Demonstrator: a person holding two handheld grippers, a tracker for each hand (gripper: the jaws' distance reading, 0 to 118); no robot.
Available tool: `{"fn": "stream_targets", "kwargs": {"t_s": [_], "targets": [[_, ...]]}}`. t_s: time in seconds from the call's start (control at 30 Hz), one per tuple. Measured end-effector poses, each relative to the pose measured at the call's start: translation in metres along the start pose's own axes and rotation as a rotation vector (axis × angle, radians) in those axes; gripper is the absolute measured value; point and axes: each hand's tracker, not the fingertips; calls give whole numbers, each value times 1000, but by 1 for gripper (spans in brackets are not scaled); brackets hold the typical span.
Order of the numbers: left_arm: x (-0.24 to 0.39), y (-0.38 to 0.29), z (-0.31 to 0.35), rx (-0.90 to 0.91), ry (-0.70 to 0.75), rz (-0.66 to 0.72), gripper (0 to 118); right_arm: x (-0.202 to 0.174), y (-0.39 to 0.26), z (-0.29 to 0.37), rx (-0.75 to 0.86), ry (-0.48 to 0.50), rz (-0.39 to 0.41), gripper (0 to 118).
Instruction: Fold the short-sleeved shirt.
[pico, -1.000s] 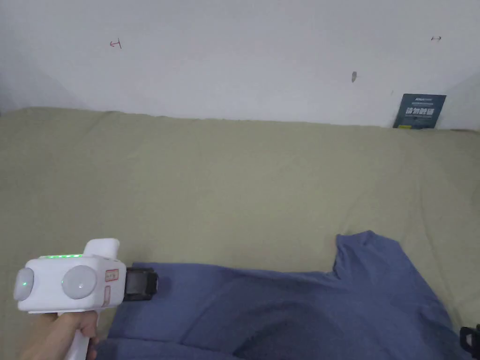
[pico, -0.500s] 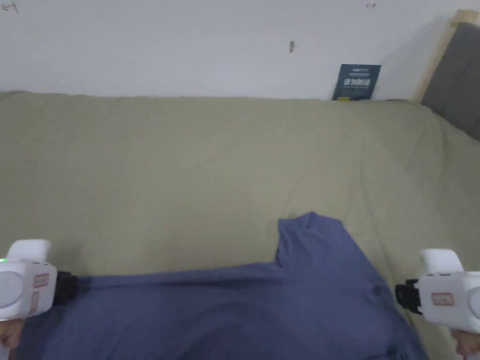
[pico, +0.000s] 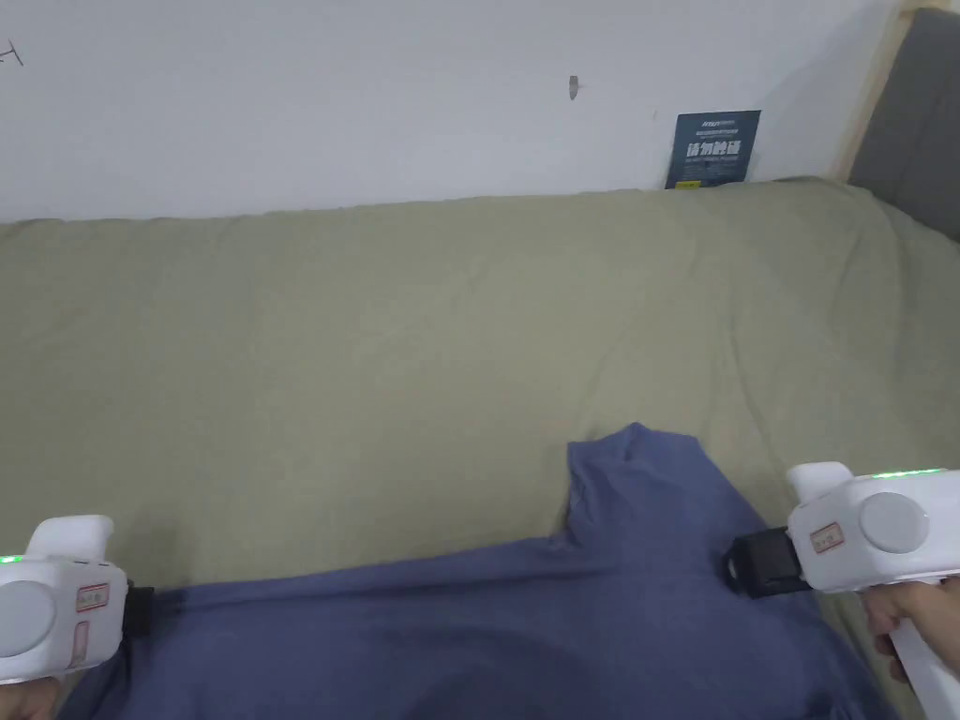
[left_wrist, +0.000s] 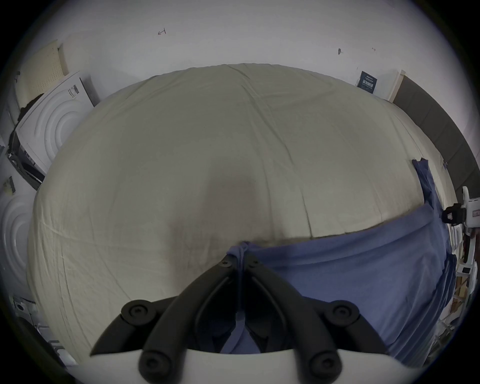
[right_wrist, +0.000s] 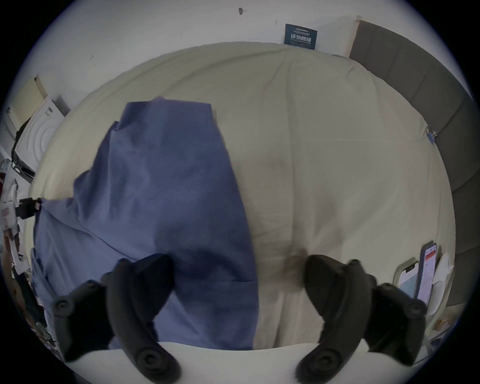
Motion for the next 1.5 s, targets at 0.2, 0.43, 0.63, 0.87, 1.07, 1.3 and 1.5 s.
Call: {"fn": "stream_targets", "kwargs": {"t_s": [0.2, 0.43, 0.63, 0.87, 1.07, 1.3, 1.5], "targets": [[-1, -4, 9, 7, -8, 19, 1, 8, -10, 51, 84, 78, 1, 1], [-14, -23, 58, 61, -50, 70, 1, -3, -36, 119, 220, 96, -35, 1], [-32, -55, 116, 130, -94, 111, 1, -1, -76, 168, 289, 134, -53, 1], [-45, -121, 165, 174, -114, 108, 1, -11, -156, 208, 342, 144, -52, 1], [-53, -182, 174, 150, -121, 95, 1, -14, -225, 206, 310, 137, -63, 1], [-59, -219, 153, 77, -139, 121, 1, -1, -267, 163, 204, 131, -76, 1], [-57, -226, 146, 53, -135, 139, 2, 4, -265, 146, 187, 153, -145, 3]]}}
